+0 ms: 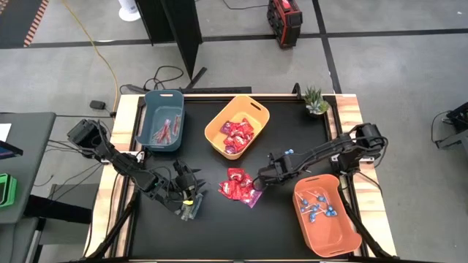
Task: Sort candy
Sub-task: Put the blue lollipop into the orange bin
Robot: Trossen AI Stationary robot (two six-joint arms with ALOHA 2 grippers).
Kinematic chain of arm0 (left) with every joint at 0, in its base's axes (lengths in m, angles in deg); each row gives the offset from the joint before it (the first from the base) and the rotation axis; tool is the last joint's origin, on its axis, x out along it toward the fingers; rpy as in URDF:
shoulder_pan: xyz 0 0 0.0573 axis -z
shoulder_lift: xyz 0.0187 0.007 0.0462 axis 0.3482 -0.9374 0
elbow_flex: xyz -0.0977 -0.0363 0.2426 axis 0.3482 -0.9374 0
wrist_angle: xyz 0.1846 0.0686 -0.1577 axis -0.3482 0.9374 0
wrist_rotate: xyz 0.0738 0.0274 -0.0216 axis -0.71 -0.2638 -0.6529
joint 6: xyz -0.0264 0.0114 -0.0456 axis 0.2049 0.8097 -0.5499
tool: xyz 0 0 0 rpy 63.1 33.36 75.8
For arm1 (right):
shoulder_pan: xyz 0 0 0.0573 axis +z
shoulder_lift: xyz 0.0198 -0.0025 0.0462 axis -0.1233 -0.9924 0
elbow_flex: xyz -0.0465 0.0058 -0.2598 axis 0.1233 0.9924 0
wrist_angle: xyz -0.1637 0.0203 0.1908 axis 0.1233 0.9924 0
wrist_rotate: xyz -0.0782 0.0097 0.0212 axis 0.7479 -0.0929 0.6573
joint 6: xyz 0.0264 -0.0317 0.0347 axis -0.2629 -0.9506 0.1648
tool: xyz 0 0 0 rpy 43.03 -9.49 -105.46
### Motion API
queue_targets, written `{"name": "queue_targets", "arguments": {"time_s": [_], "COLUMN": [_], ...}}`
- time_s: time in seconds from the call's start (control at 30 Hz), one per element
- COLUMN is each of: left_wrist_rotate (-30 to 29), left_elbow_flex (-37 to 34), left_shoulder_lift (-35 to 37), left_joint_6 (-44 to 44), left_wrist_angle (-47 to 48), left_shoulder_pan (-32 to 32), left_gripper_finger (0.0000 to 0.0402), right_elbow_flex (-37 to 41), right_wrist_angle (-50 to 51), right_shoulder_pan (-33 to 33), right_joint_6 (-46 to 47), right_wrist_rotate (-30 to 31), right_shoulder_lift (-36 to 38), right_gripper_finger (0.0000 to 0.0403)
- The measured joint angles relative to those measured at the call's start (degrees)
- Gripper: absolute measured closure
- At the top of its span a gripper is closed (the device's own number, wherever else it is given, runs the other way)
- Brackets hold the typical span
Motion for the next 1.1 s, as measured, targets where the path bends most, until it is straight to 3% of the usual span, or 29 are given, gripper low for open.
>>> {"name": "queue_targets", "arguments": {"time_s": [0.33,0.6,0.83,0.97,1.1], "left_wrist_rotate": [0.0,0.0,0.0,0.0,0.0], "left_elbow_flex": [0.0,0.0,0.0,0.0,0.0], "left_shoulder_lift": [0.0,0.0,0.0,0.0,0.0], "left_joint_6": [-0.2,-0.2,-0.2,-0.2,-0.2], "left_wrist_angle": [0.0,0.0,0.0,0.0,0.0], "left_shoulder_pan": [0.0,0.0,0.0,0.0,0.0], "left_gripper_finger": [0.0148,0.0148,0.0148,0.0148,0.0148], "right_elbow_flex": [0.0,0.0,-0.2,-0.4,-0.3], "right_wrist_angle": [-2.3,-1.8,-2.1,-2.5,-3.1], "right_shoulder_pan": [-3.1,-3.4,-3.3,-3.3,-3.2], "right_joint_6": [-8.5,-8.6,-8.8,-8.8,-8.7], "right_wrist_rotate": [-3.0,-4.0,-5.5,-6.3,-6.6], "right_shoulder_lift": [0.0,-0.3,-4.9,-6.2,-5.9], "right_gripper_finger": [0.0207,0.0207,0.0208,0.0229,0.0284]}}
